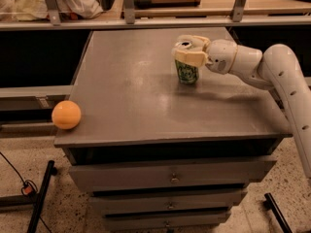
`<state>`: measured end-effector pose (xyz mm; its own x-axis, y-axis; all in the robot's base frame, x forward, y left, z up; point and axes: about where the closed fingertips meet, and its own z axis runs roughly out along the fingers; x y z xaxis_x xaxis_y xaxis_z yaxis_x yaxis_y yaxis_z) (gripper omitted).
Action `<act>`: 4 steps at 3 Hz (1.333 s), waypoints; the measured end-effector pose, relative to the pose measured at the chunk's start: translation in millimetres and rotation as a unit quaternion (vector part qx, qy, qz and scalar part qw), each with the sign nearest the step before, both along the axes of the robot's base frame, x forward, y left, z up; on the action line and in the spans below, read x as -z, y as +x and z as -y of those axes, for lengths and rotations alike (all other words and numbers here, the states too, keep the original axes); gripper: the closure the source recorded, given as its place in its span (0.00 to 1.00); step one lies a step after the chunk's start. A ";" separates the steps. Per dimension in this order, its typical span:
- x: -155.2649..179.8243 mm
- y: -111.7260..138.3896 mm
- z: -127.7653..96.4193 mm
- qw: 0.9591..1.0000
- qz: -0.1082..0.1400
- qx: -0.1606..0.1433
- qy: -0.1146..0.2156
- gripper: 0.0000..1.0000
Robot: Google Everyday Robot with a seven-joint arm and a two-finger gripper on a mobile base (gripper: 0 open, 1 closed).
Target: Place green can upright
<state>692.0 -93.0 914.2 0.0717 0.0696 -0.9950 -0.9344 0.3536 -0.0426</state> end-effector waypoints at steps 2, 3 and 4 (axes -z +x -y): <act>1.6 9.3 -1.8 1.000 -0.004 0.002 -0.003 0.36; 0.3 9.5 -1.7 1.000 -0.004 0.002 -0.003 0.12; 6.7 17.5 5.0 1.000 0.003 0.017 -0.018 0.00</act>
Offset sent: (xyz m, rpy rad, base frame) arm 0.0391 -0.0033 -0.0303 -0.0236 0.0136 -0.0401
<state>709.5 -97.9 907.5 0.0804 0.0320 -0.9962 -0.9213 0.3839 -0.0621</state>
